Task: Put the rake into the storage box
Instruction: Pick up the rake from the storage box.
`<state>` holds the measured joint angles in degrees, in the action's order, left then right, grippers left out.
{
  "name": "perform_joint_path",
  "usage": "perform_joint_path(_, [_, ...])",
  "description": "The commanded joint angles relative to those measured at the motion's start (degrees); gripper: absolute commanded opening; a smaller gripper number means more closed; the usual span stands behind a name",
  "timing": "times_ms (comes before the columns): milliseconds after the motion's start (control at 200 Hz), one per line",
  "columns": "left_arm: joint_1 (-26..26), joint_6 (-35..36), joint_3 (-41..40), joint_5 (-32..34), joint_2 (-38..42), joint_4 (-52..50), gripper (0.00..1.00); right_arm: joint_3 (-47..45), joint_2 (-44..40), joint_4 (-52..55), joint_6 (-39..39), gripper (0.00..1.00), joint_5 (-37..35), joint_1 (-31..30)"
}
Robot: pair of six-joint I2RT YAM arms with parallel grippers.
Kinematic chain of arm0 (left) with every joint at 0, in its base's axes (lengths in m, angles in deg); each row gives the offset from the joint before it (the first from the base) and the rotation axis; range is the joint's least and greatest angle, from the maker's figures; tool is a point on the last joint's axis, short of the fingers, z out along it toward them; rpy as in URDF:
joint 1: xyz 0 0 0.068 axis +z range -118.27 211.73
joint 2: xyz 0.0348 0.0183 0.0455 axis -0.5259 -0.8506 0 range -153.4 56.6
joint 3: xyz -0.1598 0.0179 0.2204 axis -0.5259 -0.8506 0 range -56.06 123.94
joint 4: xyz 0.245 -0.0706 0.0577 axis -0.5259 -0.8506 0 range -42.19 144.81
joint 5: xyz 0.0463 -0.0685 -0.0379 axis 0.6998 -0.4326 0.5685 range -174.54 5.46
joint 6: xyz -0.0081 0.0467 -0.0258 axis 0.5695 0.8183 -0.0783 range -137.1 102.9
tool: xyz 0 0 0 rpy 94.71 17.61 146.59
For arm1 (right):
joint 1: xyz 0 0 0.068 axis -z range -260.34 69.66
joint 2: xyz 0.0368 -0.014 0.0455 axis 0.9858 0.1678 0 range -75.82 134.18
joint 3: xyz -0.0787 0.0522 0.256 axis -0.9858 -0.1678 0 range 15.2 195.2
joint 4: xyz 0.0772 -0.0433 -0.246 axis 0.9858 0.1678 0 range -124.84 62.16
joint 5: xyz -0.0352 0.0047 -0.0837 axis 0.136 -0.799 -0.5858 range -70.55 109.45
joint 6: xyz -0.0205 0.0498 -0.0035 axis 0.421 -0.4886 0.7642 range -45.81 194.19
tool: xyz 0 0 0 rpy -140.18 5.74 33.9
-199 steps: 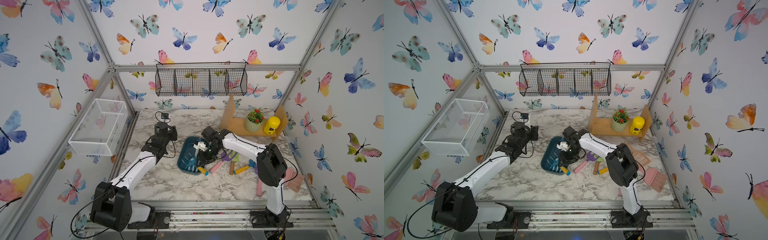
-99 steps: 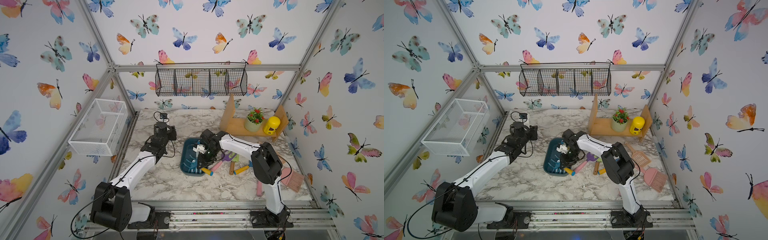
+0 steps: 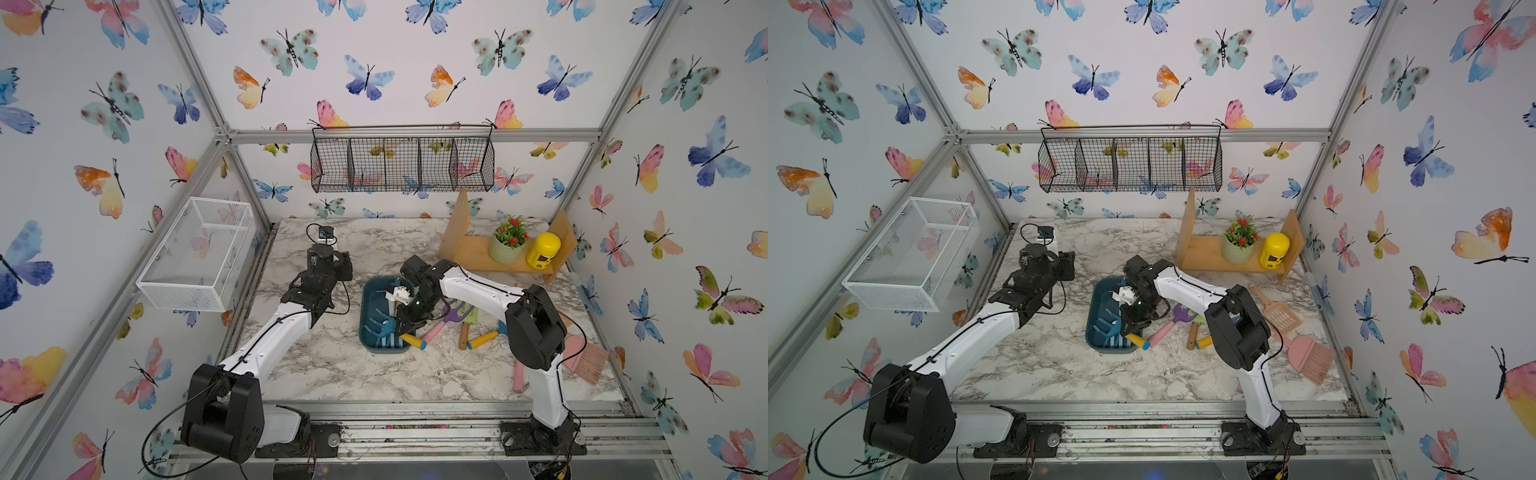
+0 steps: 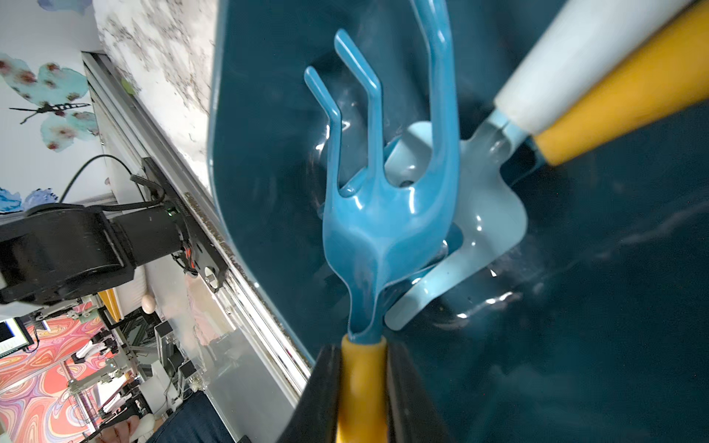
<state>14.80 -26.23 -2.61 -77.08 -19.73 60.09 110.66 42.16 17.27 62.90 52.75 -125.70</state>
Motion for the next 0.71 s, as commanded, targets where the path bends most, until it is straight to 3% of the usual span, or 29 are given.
perform_joint_path(0, [0.3,-0.6,-0.8,-2.4,0.9,0.6,0.4,4.4,-4.1,1.9,-0.5,0.21,-1.1,-0.3])
perform_joint_path(190, [0.4,-2.1,-0.1,-5.9,1.1,0.6,0.48,7.9,-4.2,1.8,-1.6,0.21,-4.1,-0.3])
perform_joint_path(436, [0.6,-5.2,0.5,-23.9,1.1,3.3,0.53,10.7,-4.1,-8.3,-7.9,0.19,-10.2,0.9])
perform_joint_path(606, [0.9,-10.6,-2.0,-27.9,1.2,8.0,0.57,8.5,-6.0,-17.3,-13.5,0.16,-10.3,2.8])
perform_joint_path(701, [1.1,-13.8,-3.2,-28.6,1.2,10.5,0.57,6.6,-7.7,-22.1,-15.9,0.09,-9.8,3.3])
